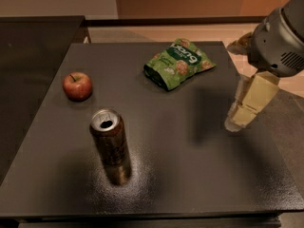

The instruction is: Knock orange can over

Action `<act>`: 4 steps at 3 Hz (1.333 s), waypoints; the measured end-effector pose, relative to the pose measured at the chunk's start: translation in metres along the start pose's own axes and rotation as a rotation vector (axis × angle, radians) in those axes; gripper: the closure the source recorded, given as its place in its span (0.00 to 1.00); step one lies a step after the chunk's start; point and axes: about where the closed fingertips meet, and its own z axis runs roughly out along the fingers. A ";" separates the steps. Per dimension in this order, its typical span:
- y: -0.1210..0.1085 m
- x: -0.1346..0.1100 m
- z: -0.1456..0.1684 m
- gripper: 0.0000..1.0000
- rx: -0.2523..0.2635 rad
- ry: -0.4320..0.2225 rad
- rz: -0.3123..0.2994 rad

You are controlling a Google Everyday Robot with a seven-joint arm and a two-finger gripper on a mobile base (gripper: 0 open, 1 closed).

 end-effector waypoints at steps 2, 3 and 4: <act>0.028 -0.062 0.064 0.00 -0.112 -0.167 -0.111; 0.042 -0.096 0.091 0.00 -0.161 -0.242 -0.172; 0.055 -0.132 0.113 0.00 -0.220 -0.308 -0.219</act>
Offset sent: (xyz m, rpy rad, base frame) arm -0.0026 0.1370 -0.0612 0.2283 0.0327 0.3023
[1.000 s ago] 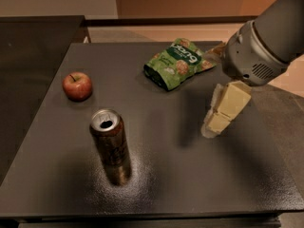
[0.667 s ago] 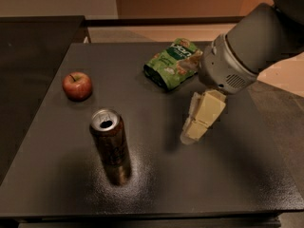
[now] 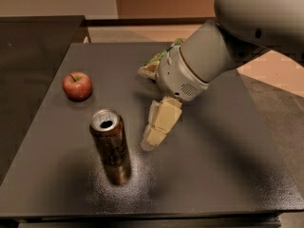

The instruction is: Knock orange can over

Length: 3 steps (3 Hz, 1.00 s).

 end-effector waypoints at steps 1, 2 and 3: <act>0.005 -0.021 0.025 0.00 -0.059 -0.037 -0.043; 0.017 -0.035 0.044 0.00 -0.115 -0.055 -0.083; 0.025 -0.041 0.055 0.00 -0.147 -0.061 -0.107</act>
Offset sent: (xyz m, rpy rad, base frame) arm -0.0307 0.0777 -0.0217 0.0523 0.0614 0.2206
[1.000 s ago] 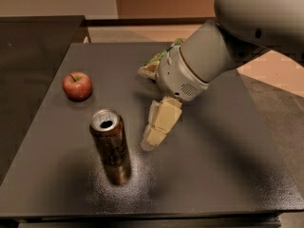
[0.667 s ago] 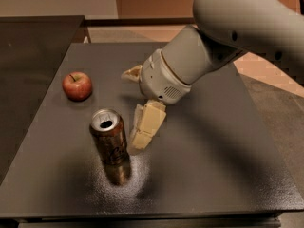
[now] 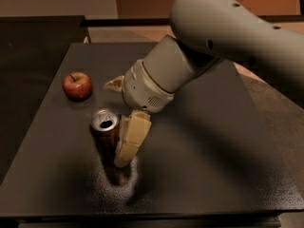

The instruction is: Knock orange can over

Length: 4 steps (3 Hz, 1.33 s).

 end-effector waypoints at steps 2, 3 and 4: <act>0.008 0.002 0.001 0.42 -0.029 0.004 -0.015; 0.009 0.000 -0.008 0.65 -0.025 -0.006 -0.024; 0.007 -0.004 -0.018 0.87 -0.013 -0.006 -0.021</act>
Offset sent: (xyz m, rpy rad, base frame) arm -0.0076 -0.0109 -0.0021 -0.0081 0.0138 0.0363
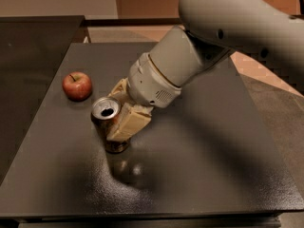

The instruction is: Knock orange can over

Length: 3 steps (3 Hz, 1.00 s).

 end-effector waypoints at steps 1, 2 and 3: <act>-0.010 -0.006 -0.020 1.00 0.009 0.019 0.026; -0.019 -0.018 -0.051 1.00 0.037 0.035 0.025; -0.023 -0.038 -0.088 1.00 0.074 0.016 0.002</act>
Offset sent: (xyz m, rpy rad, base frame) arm 0.0360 -0.0340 0.0926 -0.0354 -0.0451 -0.0786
